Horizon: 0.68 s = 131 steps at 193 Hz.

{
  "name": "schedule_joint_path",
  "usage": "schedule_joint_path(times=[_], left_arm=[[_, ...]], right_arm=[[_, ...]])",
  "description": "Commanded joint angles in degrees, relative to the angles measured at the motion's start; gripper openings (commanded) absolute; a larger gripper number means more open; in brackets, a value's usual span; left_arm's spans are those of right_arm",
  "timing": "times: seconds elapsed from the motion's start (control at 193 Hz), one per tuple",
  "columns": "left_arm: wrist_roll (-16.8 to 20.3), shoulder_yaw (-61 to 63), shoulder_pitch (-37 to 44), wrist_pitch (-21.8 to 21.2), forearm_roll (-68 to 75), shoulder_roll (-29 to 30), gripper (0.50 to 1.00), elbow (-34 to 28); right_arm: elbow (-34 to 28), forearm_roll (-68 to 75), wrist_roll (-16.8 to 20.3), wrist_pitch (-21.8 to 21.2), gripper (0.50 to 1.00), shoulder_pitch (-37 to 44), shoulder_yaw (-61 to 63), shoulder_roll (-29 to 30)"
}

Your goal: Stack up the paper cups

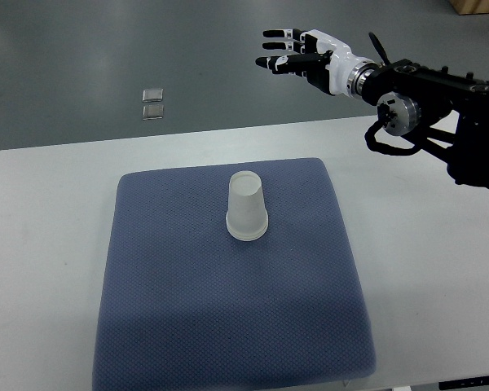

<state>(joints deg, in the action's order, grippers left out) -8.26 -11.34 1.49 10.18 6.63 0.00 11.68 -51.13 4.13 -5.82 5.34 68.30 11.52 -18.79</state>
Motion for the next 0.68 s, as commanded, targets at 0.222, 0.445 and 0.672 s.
schedule_joint_path(times=[0.222,0.445,0.672], left_arm=[[0.0,0.0,0.0,0.01,-0.04,0.0,1.0,0.01],[0.0,0.0,0.0,0.01,-0.04,0.0,1.0,0.1],[0.0,0.0,0.0,0.01,0.05,0.0,1.0,0.01]], right_arm=[[7.62,0.0,-0.86,-8.94,0.923,-15.38,19.5,4.29],[7.8,-0.09,-4.29,-14.83,0.926,-18.9,23.02,4.2],[7.54,-0.09,-5.34,-15.8,0.926,-19.08,23.11,4.81]])
